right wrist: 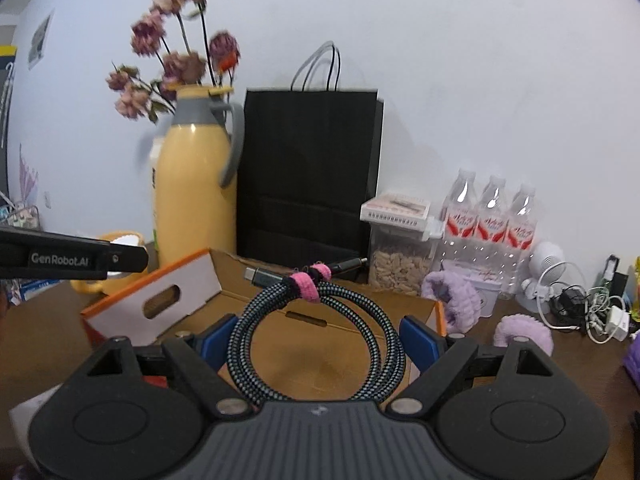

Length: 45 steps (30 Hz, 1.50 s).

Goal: Organize objects
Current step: 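Carry the cable and cap into the box and open both tools, then grasp the small white cap on the table with the right tool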

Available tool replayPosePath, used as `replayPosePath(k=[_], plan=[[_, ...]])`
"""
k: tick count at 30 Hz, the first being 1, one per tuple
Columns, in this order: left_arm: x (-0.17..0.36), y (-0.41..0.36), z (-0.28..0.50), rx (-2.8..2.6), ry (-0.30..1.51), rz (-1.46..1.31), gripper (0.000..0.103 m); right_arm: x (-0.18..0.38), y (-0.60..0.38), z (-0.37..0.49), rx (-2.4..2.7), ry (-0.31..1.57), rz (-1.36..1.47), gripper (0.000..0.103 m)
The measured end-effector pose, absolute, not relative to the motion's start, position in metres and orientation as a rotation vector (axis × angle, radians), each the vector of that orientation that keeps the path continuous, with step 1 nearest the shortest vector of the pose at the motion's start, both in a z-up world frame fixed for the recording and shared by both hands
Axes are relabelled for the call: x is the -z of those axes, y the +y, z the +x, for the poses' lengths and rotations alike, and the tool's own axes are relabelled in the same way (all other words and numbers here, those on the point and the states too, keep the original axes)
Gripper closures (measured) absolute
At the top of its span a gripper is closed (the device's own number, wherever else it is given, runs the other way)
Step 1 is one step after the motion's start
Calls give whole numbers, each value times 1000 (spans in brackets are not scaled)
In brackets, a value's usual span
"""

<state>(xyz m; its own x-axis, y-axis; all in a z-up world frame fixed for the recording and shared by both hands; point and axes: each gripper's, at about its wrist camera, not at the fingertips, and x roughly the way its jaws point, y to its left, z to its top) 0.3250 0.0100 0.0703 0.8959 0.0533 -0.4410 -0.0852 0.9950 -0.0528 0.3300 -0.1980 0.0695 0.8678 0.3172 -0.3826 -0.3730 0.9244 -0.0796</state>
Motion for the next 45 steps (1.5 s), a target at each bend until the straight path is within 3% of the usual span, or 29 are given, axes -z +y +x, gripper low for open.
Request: replayPosePath(k=[9,11,13,15,31,45], plan=[[-41,14,366,-62,565,-59,62,-46,-200,366,-354,484,-153,17],[-39,13,366,-33,573,-59,48,-43,-200,368,-359,506,-157,15],[-38,12,362,-14,560,-67,1,-42,-200,368,-369,520,-147,10],[-40,9,357,-31,519,-60,0,-43,-201,366,-355,510,-143,0],[-59,7,340,-66,476,-79,0,-60,-208,350,-317,423,-125,0],[-80,7,260,-52,420,-60,0,-82,-223,284,-308,357,-118,0]])
